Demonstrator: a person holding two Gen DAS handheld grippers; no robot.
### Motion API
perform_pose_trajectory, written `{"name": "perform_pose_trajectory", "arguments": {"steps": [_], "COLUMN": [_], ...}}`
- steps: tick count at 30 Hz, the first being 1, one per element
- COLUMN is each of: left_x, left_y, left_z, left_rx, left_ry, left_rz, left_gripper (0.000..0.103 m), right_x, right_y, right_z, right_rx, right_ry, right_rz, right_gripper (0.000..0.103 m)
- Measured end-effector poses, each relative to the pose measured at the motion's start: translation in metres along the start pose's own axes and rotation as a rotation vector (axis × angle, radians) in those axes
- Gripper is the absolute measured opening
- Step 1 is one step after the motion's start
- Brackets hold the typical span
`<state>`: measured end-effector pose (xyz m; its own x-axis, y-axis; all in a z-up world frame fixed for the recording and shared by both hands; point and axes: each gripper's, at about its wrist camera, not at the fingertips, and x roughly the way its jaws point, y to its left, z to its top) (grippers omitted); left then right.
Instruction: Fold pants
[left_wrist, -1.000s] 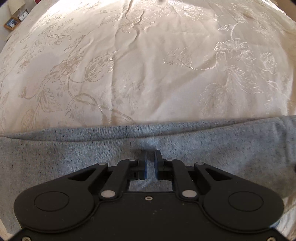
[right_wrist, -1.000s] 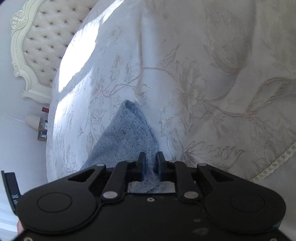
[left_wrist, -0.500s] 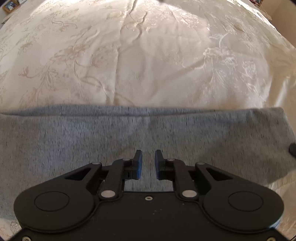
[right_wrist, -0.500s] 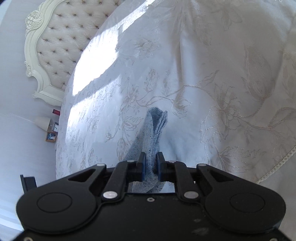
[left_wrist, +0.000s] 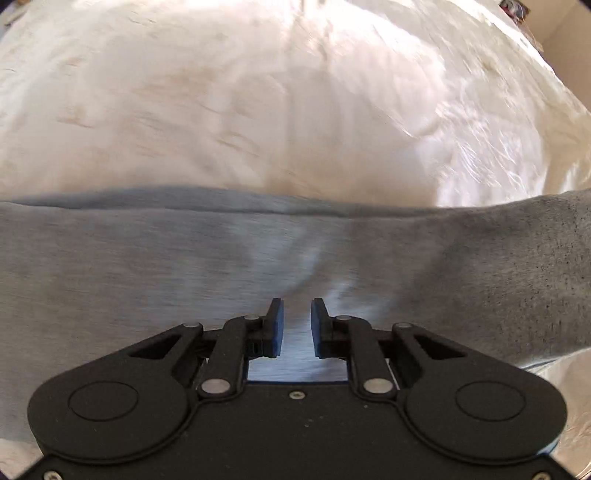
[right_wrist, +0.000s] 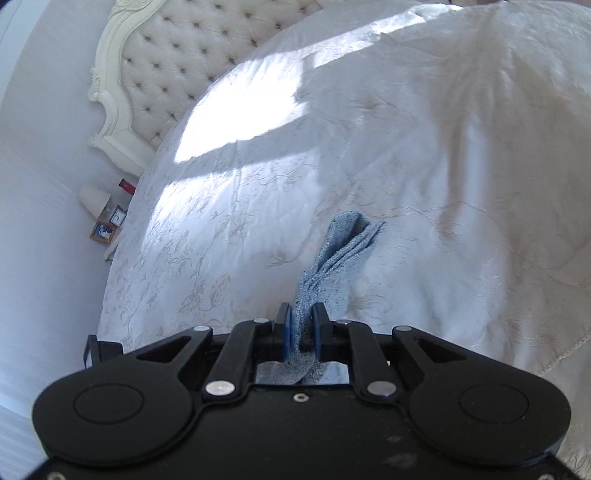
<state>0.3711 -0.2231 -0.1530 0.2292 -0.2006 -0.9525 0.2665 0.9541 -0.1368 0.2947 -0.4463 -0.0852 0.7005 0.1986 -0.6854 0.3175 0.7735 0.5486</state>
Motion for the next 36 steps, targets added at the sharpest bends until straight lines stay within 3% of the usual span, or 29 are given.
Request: {"name": "perform_pose_trajectory", "arguments": {"steps": [4, 8, 15, 20, 23, 26, 30, 32, 34, 36], "left_x": [-0.020, -0.025, -0.027, -0.033, -0.041, -0.038, -0.031, -0.021, 0.002, 0.020], "left_y": [0.061, 0.124, 0.202, 0.204, 0.191, 0.169, 0.148, 0.136, 0.131, 0.130], "left_z": [-0.009, -0.025, -0.041, -0.038, -0.036, -0.030, -0.024, -0.022, -0.019, -0.019], "left_rx": [-0.041, -0.094, -0.152, -0.112, -0.076, -0.020, -0.002, 0.022, 0.049, 0.060], "left_ry": [-0.023, -0.006, 0.043, 0.021, -0.011, -0.028, -0.059, -0.054, -0.004, 0.030], "left_rz": [0.040, 0.093, 0.141, 0.130, 0.106, 0.069, 0.027, 0.024, 0.072, 0.106], "left_gripper": [0.023, 0.023, 0.022, 0.022, 0.022, 0.023, 0.023, 0.024, 0.029, 0.030], "right_x": [0.017, 0.055, 0.154, 0.170, 0.141, 0.111, 0.112, 0.125, 0.139, 0.148], "right_y": [0.078, 0.150, 0.210, 0.207, 0.198, 0.171, 0.121, 0.097, 0.073, 0.053], "right_z": [-0.020, -0.061, -0.161, -0.189, -0.171, -0.145, -0.123, -0.123, -0.129, -0.135], "right_rx": [-0.117, -0.215, -0.321, -0.340, -0.290, -0.218, -0.105, -0.064, -0.031, -0.009], "right_ry": [0.029, 0.095, 0.282, 0.316, 0.254, 0.142, 0.160, 0.199, 0.251, 0.296], "right_rz": [0.065, 0.123, 0.108, 0.040, 0.086, 0.025, -0.046, -0.089, -0.166, -0.205], "right_gripper": [0.013, 0.013, 0.015, 0.022, 0.024, 0.028, 0.029, 0.026, 0.024, 0.006]}}
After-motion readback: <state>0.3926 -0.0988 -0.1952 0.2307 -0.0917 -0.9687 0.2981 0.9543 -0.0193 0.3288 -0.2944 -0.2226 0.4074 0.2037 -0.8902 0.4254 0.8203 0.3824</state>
